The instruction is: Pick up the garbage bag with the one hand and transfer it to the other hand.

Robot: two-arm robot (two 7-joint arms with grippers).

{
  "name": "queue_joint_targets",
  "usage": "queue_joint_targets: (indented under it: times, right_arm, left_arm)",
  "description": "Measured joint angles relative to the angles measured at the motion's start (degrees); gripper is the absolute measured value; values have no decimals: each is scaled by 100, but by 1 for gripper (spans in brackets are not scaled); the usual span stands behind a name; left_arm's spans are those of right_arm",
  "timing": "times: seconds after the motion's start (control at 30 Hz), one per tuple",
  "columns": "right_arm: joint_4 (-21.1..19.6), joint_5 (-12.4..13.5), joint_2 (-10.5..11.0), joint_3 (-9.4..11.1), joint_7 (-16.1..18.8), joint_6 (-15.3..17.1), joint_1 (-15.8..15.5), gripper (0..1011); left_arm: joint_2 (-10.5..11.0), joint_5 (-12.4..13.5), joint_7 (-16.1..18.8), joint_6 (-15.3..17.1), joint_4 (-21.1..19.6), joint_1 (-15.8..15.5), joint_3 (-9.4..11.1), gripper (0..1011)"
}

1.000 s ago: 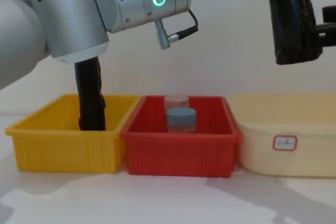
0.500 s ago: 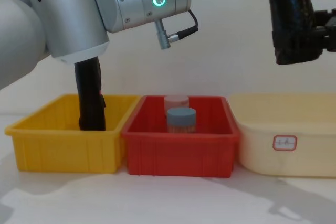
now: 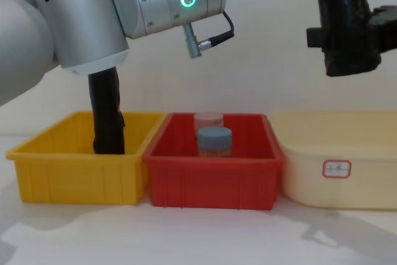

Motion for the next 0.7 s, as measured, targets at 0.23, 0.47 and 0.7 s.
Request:
queue_joint_targets:
  times: [0.23, 0.47, 0.7]
  right_arm:
    - [86, 82, -78, -54, -3, -11, 139, 865]
    - [123, 158, -126, -106, -22, 20, 235, 634]
    - [129, 204, -135, -128, -51, 36, 279, 478]
  left_arm:
    - [0, 0, 0, 0, 0, 0, 0, 506]
    - [0, 0, 0, 0, 0, 0, 0, 506]
    - [0, -2, 0, -1, 0, 0, -1, 506]
